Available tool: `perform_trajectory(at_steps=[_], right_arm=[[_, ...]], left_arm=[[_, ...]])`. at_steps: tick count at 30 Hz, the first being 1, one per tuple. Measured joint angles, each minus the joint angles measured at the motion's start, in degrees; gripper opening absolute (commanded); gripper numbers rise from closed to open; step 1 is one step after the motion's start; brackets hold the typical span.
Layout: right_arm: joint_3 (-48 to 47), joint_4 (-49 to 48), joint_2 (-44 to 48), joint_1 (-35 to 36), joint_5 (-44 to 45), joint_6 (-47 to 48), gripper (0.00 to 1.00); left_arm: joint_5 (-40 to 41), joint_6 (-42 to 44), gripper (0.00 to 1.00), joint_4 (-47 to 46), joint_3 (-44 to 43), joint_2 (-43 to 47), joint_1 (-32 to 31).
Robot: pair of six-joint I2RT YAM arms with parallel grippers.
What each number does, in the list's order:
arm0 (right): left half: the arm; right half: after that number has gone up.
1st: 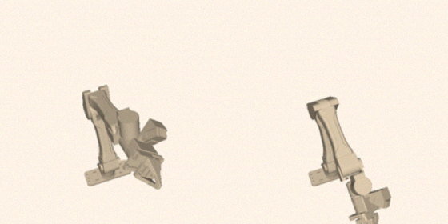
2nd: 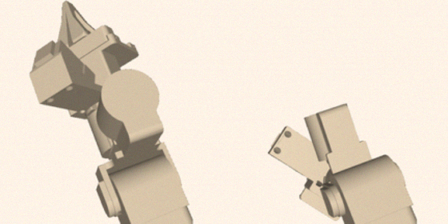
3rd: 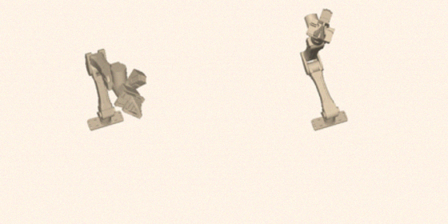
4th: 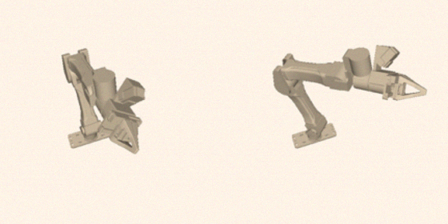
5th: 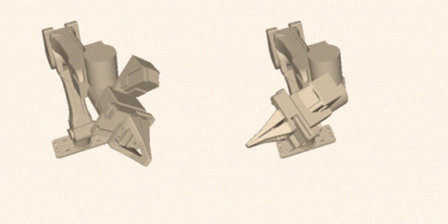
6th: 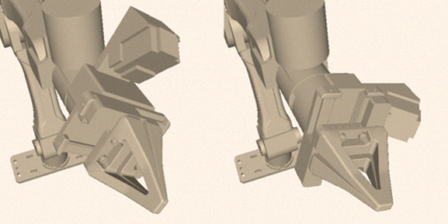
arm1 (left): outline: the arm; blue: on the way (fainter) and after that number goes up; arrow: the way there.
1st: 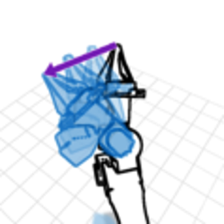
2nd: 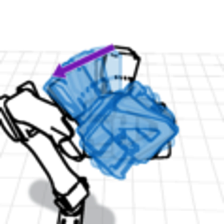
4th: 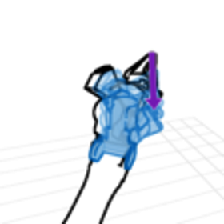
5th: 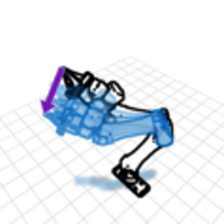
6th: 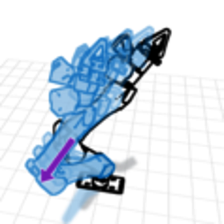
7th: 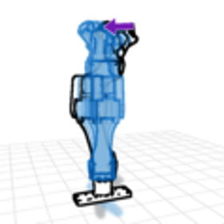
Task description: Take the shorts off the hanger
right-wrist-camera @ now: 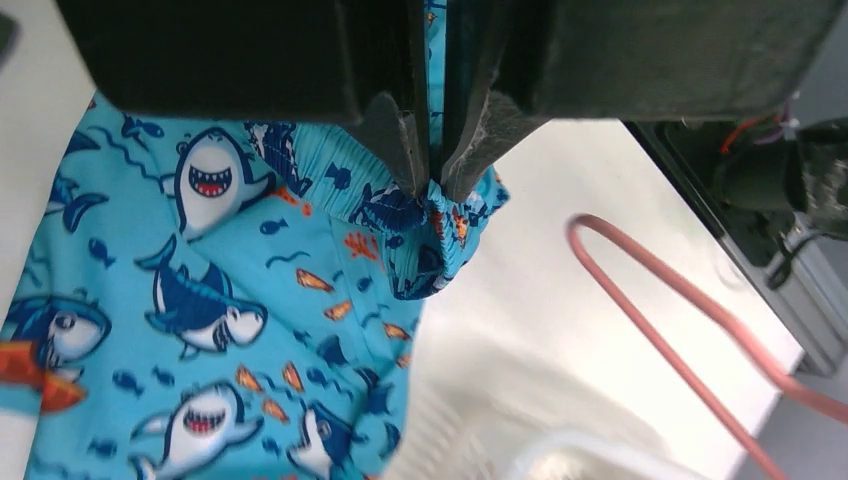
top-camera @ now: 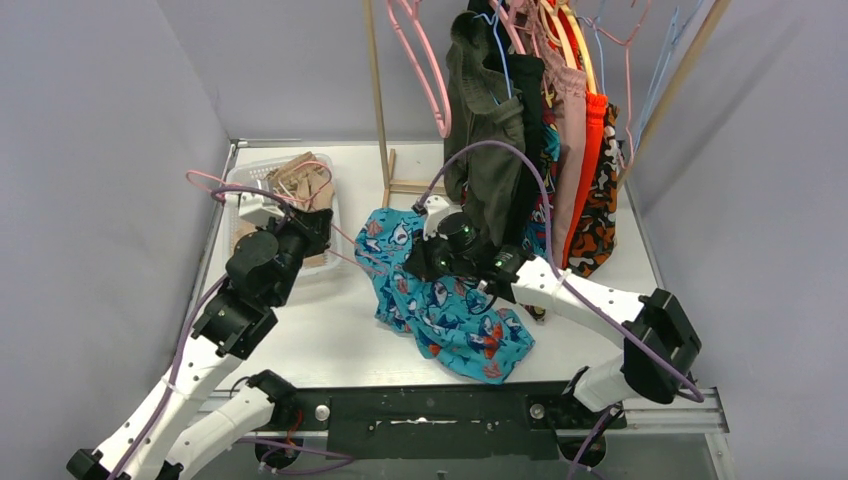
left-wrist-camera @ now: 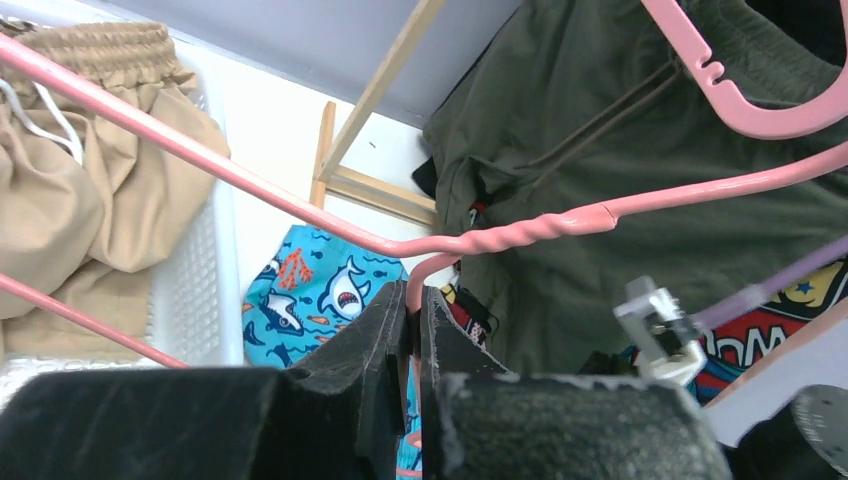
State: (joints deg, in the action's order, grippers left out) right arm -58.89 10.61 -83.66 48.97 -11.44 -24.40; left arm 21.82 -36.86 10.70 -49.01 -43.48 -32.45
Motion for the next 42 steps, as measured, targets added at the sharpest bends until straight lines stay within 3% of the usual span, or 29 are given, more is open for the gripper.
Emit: perform_trajectory(at_steps=[4,8,10,14,18,20,31,42], right_arm=[[0.28,-6.75,2.93,1.03,2.62,1.64,0.0],[8.94,-17.0,10.05,1.25,6.95,1.62,0.0],[11.82,-17.53,10.95,0.31,8.92,0.44,0.01],[14.32,-14.05,6.67,-2.03,9.27,-3.21,0.11],[19.61,-12.07,6.38,-0.92,7.23,-6.95,0.41],[20.28,-9.92,7.15,-0.11,6.95,-8.0,0.5],[18.25,-9.66,21.51,1.01,13.84,-4.39,0.68],[34.73,-20.13,37.79,1.01,17.64,-4.61,0.74]], left_arm=[[1.68,0.02,0.0,1.6,0.0,1.7,0.04],[2.23,-0.42,0.0,2.91,0.0,2.01,0.04],[2.21,-0.57,0.0,2.97,-0.02,2.05,0.07],[1.14,-1.03,0.0,2.91,0.0,1.88,0.22],[-1.44,-2.29,0.0,2.32,0.24,1.18,0.26],[-2.73,-3.39,0.0,1.79,0.7,0.83,0.26],[-7.72,-7.06,0.0,-1.18,3.17,-0.57,0.31],[-20.92,-10.19,0.0,-9.29,4.35,-5.86,0.11]])
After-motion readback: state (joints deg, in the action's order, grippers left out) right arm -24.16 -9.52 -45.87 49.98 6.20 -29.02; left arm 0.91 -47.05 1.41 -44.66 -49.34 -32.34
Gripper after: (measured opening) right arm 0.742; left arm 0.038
